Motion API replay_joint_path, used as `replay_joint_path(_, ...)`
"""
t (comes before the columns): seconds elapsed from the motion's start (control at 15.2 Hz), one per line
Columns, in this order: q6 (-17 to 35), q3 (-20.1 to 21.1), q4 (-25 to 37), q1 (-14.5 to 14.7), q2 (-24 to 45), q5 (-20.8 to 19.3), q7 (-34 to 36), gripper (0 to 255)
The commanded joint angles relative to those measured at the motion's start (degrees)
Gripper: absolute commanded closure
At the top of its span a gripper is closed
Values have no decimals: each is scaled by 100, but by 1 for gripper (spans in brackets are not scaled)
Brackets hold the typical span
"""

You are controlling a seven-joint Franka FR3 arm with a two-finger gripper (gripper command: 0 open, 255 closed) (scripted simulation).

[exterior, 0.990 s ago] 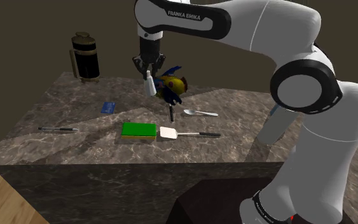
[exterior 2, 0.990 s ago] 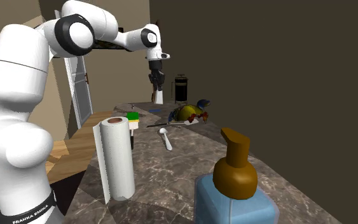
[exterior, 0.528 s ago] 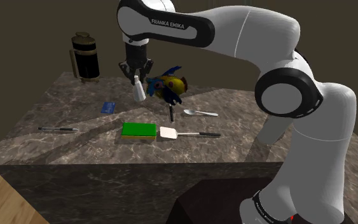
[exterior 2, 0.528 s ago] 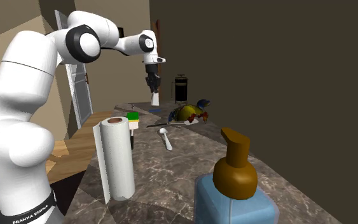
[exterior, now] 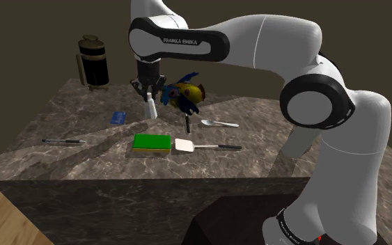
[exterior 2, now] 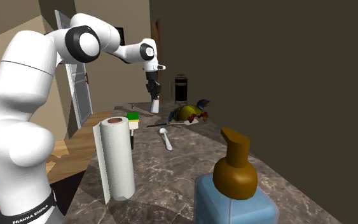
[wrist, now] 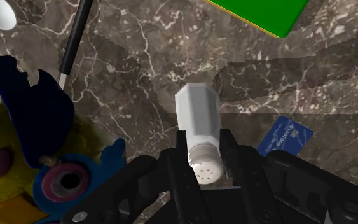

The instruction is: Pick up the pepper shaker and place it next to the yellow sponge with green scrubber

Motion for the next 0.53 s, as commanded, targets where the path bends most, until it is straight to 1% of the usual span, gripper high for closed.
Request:
replay_joint_path(0.0, 157, 0, -144, -1, 8, 0, 3, 255)
replay_joint_path(0.13, 359, 2, -334, 2, 21, 0, 14, 255)
replay_joint_path(0.46, 359, 2, -334, 2, 21, 0, 14, 255)
